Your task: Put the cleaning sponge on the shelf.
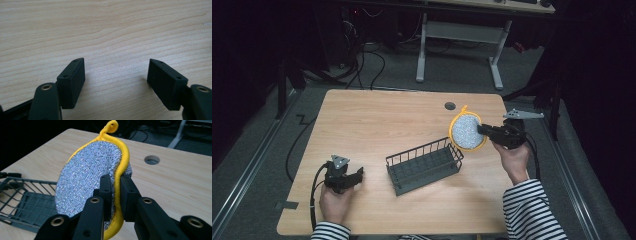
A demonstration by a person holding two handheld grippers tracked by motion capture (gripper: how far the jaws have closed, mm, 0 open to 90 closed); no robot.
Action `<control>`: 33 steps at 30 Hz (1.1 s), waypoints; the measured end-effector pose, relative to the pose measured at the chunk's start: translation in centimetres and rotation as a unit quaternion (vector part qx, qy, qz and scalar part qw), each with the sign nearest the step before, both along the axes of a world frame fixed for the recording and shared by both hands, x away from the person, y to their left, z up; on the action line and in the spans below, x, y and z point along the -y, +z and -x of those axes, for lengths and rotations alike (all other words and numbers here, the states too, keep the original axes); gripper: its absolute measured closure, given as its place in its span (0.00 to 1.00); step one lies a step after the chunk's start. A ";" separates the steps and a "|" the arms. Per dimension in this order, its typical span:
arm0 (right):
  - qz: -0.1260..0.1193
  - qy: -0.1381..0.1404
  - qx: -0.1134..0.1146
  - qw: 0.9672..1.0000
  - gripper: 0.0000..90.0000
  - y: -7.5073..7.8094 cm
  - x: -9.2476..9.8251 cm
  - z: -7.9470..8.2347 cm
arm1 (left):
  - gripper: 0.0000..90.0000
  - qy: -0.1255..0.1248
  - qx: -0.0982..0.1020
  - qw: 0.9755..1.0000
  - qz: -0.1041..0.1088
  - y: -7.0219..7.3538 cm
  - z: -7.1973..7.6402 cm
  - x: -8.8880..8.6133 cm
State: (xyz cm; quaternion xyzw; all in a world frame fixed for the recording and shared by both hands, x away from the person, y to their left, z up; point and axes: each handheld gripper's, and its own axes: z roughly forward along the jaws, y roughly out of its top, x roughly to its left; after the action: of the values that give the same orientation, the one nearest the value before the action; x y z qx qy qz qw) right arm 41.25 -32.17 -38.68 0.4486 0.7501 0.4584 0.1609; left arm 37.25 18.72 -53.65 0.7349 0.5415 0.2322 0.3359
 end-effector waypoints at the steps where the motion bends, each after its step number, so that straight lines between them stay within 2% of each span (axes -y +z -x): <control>1: -0.003 0.005 0.001 1.000 0.91 0.1 -0.3 0.0 | 0.35 0.000 0.000 1.000 0.000 0.0 0.0 0.0; 7: -0.007 0.031 0.001 1.000 0.91 0.2 -2.0 0.1 | 0.35 0.001 0.001 1.000 0.000 0.0 0.0 0.0; 18: -0.005 0.068 -0.011 0.998 0.91 -0.6 -5.2 -0.2 | 0.35 0.000 0.000 1.000 0.000 0.0 0.0 0.0; 33: 0.001 0.095 -0.022 0.995 0.90 -1.9 -7.3 -0.5 | 0.35 0.000 0.001 1.000 0.000 0.0 0.0 0.0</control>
State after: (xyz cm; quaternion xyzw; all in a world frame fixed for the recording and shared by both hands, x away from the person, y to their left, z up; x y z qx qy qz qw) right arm 41.71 -24.85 -40.54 0.3855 0.7929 0.4611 0.1005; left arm 37.25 18.71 -53.66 0.7345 0.5416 0.2327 0.3362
